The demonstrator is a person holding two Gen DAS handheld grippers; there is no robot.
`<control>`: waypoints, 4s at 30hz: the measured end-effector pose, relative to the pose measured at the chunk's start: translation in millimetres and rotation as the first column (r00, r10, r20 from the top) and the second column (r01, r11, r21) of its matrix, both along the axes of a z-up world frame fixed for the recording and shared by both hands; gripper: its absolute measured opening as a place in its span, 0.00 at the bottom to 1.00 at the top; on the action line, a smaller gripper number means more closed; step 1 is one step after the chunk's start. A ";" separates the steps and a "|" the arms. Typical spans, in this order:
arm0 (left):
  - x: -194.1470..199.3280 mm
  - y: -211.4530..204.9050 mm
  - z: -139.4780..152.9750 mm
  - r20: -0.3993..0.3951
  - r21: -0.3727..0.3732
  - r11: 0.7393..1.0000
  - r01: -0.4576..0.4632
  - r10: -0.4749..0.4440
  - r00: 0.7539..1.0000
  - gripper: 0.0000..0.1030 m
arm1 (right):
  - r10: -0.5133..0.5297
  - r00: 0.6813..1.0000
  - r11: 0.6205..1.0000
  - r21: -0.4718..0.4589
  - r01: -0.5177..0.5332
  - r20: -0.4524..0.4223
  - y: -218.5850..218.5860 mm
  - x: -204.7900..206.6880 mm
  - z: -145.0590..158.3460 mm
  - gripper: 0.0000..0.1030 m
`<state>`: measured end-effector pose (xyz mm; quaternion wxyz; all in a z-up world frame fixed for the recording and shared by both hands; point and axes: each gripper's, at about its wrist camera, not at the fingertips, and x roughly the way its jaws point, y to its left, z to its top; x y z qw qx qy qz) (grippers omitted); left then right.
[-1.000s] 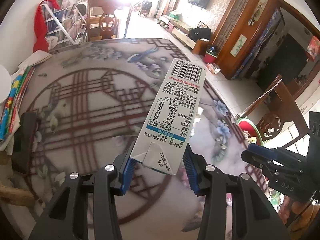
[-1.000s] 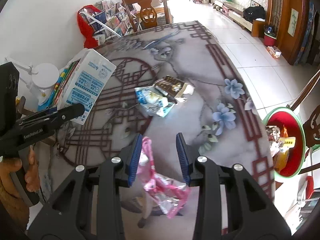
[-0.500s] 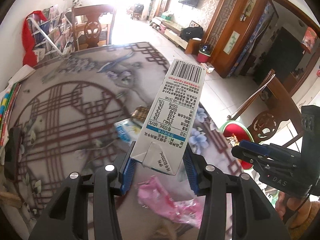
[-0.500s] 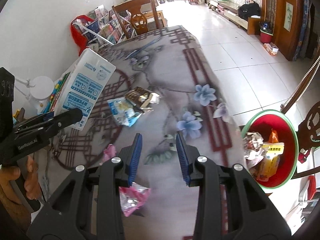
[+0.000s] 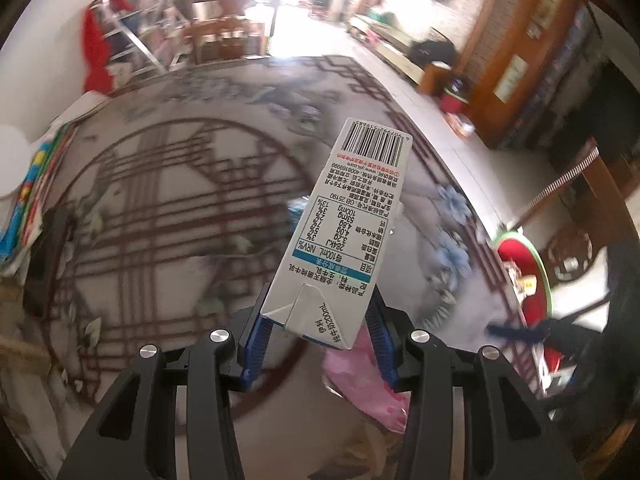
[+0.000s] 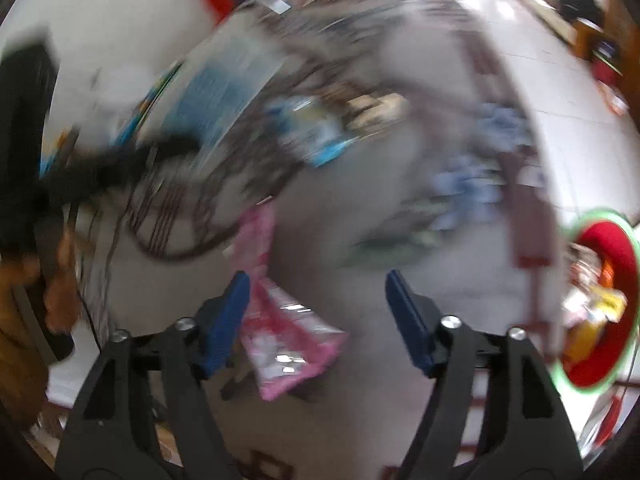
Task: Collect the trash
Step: 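Lift the carton with the left gripper and the pink wrapper with the right, then carry carton and pink wrapper over the red bucket and open both grippers, then move both open grippers back to the remaining snack packets on the table, then grasp the blue-white snack bag with the left gripper while the right grasps the brown box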
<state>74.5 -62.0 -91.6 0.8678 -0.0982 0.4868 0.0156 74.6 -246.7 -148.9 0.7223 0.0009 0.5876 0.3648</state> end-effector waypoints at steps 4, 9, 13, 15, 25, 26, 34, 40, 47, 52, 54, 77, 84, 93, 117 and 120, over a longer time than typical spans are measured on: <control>-4.1 13.4 8.8 0.023 0.012 0.999 -0.046 0.046 0.999 0.41 | 0.132 0.991 0.991 -0.030 -0.132 -0.014 39.2 -12.0 -15.3 0.75; -7.0 21.7 11.7 0.025 0.021 0.997 -0.077 0.076 0.997 0.41 | 0.195 0.980 0.977 -0.077 -0.197 -0.023 58.2 -17.2 -30.1 0.59; -2.1 13.4 10.5 0.021 0.008 0.998 -0.059 0.059 0.998 0.41 | 0.154 0.987 0.987 -0.034 -0.156 -0.035 42.4 -11.6 -27.9 0.29; 2.5 3.6 9.7 0.021 -0.004 0.999 -0.036 0.036 0.999 0.41 | 0.103 0.995 0.995 -0.014 -0.103 -0.004 24.0 -3.9 -17.0 0.29; 47.1 -125.5 2.8 0.019 -0.085 0.959 0.271 -0.270 0.963 0.41 | -0.415 0.904 0.907 -0.030 0.420 0.104 -162.0 49.9 19.2 0.29; 54.0 -146.2 0.2 0.016 -0.098 0.944 0.314 -0.314 0.949 0.41 | -0.454 0.884 0.887 -0.040 0.461 0.108 -179.4 50.4 17.5 0.29; 96.7 -272.8 -25.7 -0.027 -0.191 0.848 0.495 -0.509 0.861 0.41 | -0.665 0.741 0.736 -0.088 0.671 0.089 -286.7 51.8 -1.6 0.29; 104.6 -303.8 -31.5 -0.011 -0.190 0.823 0.535 -0.547 0.837 0.70 | -0.714 0.694 0.687 -0.093 0.720 0.097 -314.9 51.3 -7.9 0.63; 97.7 -252.5 -16.1 0.034 -0.124 0.881 0.456 -0.455 0.890 0.83 | -0.698 0.705 0.704 -0.059 0.708 0.125 -301.6 62.1 1.4 0.95; 82.8 -166.4 -4.4 0.078 -0.057 0.977 0.205 -0.201 0.977 0.88 | -0.585 0.797 0.796 -0.083 0.600 0.146 -254.4 77.4 5.3 0.95; 77.6 -128.6 -4.7 0.083 -0.057 0.995 0.080 -0.075 0.994 0.89 | -0.553 0.819 0.821 -0.072 0.567 0.151 -238.4 80.0 7.5 0.95; 84.0 3.6 -77.5 -0.135 -0.165 0.976 -0.140 0.118 0.984 0.24 | -0.221 0.955 0.970 -0.060 0.237 0.197 -82.3 92.5 40.3 0.95; 28.0 31.4 -60.5 -0.121 -0.171 0.977 -0.125 0.105 0.987 0.20 | -0.019 0.984 0.994 -0.103 0.038 0.175 6.7 117.0 18.7 0.95; -17.6 60.5 -37.5 -0.061 -0.078 0.991 -0.112 0.108 0.992 0.20 | 0.113 0.986 0.972 -0.219 -0.085 0.122 90.0 142.3 -29.7 0.95; -35.7 109.2 -25.4 0.016 -0.029 0.995 -0.092 0.093 0.996 0.20 | 0.091 0.995 0.969 -0.233 -0.080 0.037 130.3 129.6 -49.8 0.54; -37.0 110.3 -25.2 0.017 -0.030 0.996 -0.087 0.087 0.996 0.20 | 0.058 0.997 0.977 -0.208 -0.049 0.041 124.6 123.1 -42.3 0.54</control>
